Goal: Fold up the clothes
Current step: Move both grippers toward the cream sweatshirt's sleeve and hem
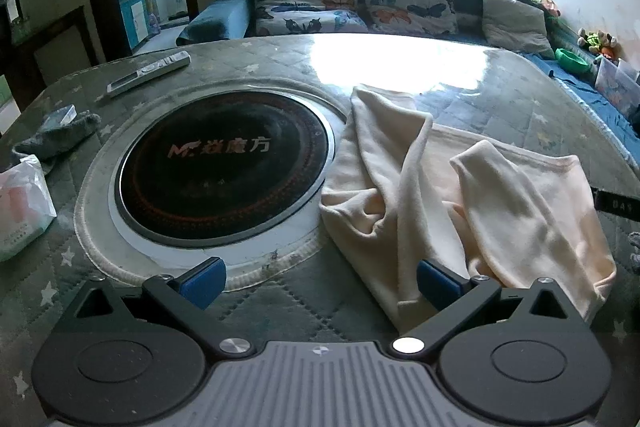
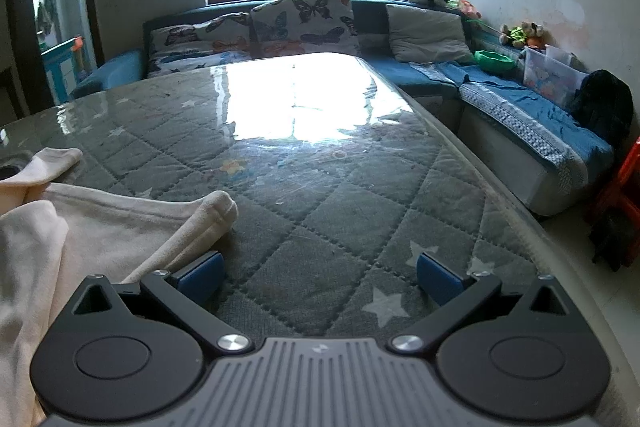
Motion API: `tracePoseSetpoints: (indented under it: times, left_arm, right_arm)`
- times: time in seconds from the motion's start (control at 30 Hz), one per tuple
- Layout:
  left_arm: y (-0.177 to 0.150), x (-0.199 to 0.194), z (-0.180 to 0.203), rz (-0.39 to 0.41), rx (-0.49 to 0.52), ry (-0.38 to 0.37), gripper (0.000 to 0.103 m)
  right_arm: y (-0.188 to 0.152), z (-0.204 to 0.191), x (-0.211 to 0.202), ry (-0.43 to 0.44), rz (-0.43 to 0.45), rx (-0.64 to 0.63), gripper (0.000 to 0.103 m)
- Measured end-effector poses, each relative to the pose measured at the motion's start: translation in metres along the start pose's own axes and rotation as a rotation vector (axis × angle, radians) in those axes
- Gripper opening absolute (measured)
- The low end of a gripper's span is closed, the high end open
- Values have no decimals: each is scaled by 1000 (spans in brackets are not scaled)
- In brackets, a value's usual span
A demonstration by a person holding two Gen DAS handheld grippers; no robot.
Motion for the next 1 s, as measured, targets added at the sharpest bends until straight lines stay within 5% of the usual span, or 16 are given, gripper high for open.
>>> tracePoseSetpoints:
  times: [0.43,0.73,1.0]
  left_arm:
    - [-6,-8,5,-3,9,-14,103]
    - [-9,-14,7,0,13,-21,103]
    - [-11,-14,7,-8,14,-25,103]
  right_arm:
    - [-12,7,-59,42,148,-67,103]
    - [-21,-15,-85,110,155,-97,103]
    - [-32,-15,-71,39,117,-100,103]
Point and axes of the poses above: each gripper's, at about its wrist camera, not at the fingertips, and x roughly the way its jaws point, z to its right, y to its top, the point moved 5 cm from there along x, roughly the way its jaws point, and after that the axes turned 15 degrees about -x, right-handed, at the moved point
